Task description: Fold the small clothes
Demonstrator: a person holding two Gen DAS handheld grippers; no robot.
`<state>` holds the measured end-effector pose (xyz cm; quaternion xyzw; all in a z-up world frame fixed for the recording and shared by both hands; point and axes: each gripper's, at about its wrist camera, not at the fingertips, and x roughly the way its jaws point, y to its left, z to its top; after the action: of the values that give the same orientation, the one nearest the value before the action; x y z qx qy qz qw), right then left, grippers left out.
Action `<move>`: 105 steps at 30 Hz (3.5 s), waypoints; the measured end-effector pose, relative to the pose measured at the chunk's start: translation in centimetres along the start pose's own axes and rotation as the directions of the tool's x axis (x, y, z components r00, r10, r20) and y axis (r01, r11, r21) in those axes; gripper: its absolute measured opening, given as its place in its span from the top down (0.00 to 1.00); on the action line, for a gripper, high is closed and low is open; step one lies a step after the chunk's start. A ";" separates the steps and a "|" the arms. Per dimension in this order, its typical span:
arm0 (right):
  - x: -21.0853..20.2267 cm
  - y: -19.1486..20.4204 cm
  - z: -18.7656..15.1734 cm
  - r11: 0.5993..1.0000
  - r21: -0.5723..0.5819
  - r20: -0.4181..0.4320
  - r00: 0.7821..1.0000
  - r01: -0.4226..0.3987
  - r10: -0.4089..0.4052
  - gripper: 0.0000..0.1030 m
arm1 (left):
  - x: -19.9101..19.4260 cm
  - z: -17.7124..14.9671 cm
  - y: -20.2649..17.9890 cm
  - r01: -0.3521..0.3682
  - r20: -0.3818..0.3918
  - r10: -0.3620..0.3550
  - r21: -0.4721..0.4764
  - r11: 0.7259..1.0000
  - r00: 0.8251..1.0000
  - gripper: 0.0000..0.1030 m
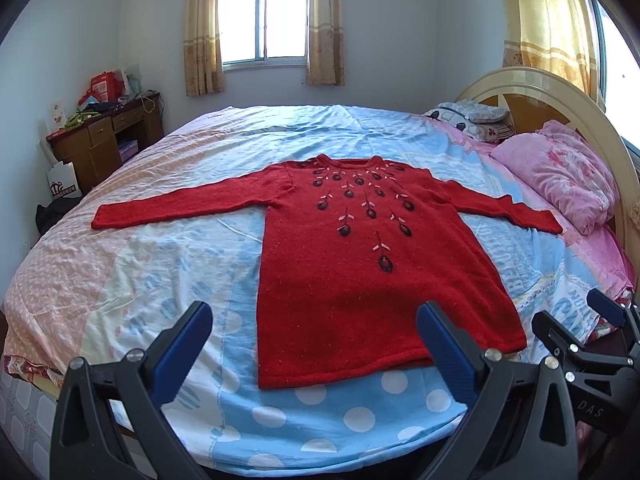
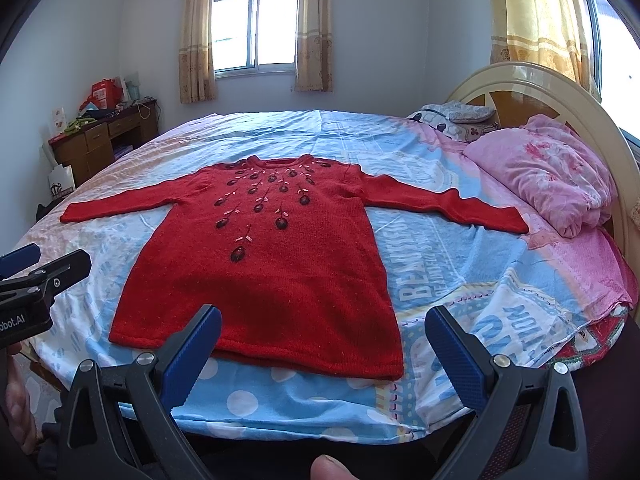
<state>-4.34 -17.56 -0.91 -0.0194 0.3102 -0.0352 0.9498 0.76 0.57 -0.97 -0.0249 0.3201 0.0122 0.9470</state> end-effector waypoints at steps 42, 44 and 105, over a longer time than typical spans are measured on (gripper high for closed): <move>0.8 -0.6 -0.4 1.000 0.005 -0.023 1.000 -0.007 0.007 0.01 | 0.2 0.4 0.4 -0.024 0.024 0.023 0.038 0.999 0.999 0.00; 0.8 -0.6 -0.3 1.000 0.004 -0.024 1.000 -0.008 0.008 0.01 | 0.2 0.4 0.5 -0.024 0.024 0.023 0.039 0.999 0.999 0.00; 18.0 -16.2 6.0 0.984 0.169 -0.167 0.986 0.058 -0.029 0.55 | 15.6 7.8 -5.1 -0.075 0.098 0.059 0.173 0.982 0.993 0.00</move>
<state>12.86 -35.00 -5.71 0.0597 0.3825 -0.0844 0.9182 18.05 -4.01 -4.01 0.0705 0.2766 0.0167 0.9582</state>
